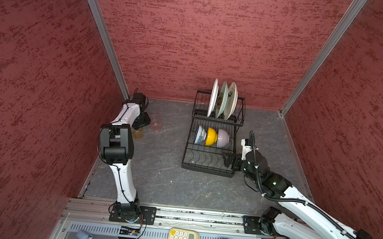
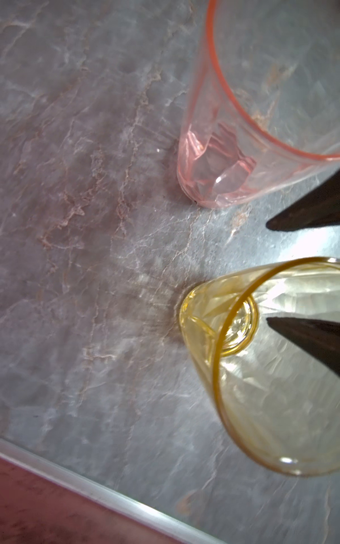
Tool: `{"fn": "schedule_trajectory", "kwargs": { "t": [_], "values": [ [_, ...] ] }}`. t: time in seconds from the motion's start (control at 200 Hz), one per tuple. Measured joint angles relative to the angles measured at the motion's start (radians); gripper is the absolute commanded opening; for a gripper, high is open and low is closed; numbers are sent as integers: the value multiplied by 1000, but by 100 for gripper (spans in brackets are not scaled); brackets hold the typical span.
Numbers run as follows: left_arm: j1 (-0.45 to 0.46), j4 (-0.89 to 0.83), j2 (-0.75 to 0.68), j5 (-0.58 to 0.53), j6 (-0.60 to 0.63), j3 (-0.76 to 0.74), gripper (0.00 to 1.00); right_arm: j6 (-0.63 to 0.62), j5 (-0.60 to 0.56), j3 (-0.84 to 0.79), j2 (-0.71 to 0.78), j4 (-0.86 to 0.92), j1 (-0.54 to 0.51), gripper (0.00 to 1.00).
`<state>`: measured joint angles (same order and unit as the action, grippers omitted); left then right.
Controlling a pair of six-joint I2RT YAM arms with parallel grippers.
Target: Unload the mixed dishes from the dish rack
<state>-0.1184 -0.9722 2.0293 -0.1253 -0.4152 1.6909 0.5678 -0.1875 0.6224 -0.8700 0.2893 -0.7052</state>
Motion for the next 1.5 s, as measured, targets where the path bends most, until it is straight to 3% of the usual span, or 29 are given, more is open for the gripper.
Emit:
{"fn": "schedule_trajectory", "kwargs": {
  "t": [0.24,0.466,0.922,1.172,1.503],
  "values": [
    [2,2,-38,11,2,-13,74,8,0,-5,5,0,0,99],
    [20,35,-176,9,5,-74,100,20,1,-25,10,-1,0,99],
    [117,163,-510,35,-30,-332,99,27,4,-35,3,-8,0,99],
    [246,247,-759,70,-73,-508,100,50,8,-35,-20,-7,0,99],
    [447,298,-938,119,-143,-645,99,114,7,-44,-24,-7,0,99]
  ]
}}
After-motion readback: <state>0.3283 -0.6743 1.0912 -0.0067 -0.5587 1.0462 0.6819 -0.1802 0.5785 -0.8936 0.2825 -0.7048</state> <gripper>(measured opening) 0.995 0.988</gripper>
